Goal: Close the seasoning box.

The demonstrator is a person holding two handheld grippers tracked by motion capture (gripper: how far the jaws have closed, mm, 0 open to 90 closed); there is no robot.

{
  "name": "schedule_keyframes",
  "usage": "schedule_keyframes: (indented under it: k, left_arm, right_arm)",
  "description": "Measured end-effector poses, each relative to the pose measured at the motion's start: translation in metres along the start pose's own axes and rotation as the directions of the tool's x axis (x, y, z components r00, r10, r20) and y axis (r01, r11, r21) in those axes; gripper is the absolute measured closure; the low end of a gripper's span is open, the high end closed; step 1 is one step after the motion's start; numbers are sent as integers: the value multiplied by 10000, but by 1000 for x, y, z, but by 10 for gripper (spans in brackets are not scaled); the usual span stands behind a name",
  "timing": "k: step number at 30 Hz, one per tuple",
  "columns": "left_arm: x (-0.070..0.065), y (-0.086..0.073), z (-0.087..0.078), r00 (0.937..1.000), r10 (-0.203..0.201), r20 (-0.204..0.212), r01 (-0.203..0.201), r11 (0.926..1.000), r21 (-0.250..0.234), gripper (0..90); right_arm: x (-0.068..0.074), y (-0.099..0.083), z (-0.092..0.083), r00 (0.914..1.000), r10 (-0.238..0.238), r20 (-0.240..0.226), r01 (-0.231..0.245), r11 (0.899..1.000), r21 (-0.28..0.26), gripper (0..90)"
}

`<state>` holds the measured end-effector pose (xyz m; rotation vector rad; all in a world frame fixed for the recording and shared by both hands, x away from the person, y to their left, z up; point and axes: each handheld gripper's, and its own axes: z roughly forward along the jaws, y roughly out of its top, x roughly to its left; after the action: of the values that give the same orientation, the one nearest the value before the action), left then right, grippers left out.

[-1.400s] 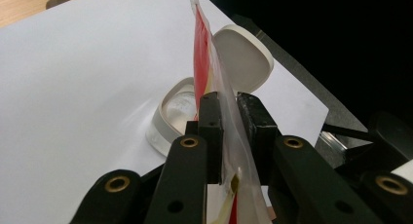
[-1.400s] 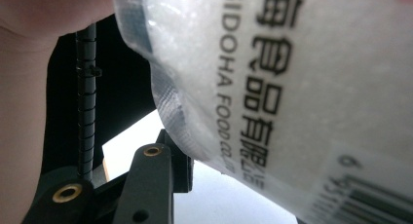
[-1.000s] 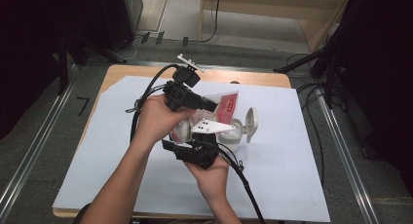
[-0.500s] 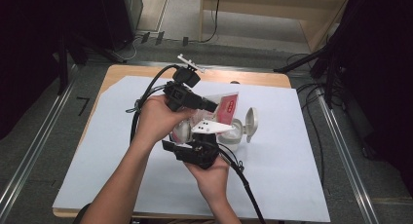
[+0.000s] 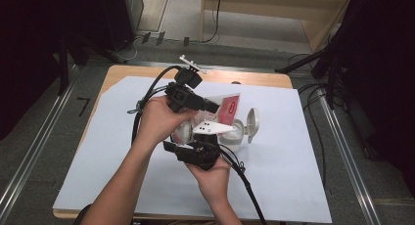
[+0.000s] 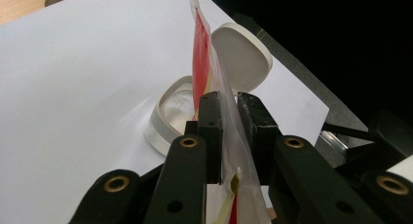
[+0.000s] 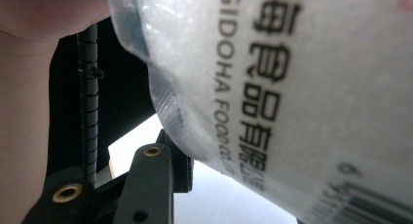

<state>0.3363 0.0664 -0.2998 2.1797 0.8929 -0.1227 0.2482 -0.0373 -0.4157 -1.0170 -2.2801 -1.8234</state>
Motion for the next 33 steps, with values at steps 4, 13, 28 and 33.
schedule_keyframes:
  k: [4, 13, 28, 33]
  left_arm:
    - [-1, 0, 1, 10000, -6, 6, 7, 10000, -70, 811]
    - [-3, 0, 2, 9999, -64, -88, 63, 9999, -117, 820]
    - [-10, 4, 4, 9998, 149, -148, -151, 9998, -161, 805]
    - [-12, 4, 4, 9995, 227, -215, -232, 9995, -216, 805]
  right_arm:
    - [0, 0, 0, 10000, -26, 49, 26, 10000, 8, 632]
    - [2, 0, 0, 9988, -454, 198, 450, 9988, 185, 631]
    - [1, 1, -2, 10000, 43, -41, -44, 9998, -207, 637]
    - [1, 1, -3, 9999, 83, -89, -85, 9997, -241, 637]
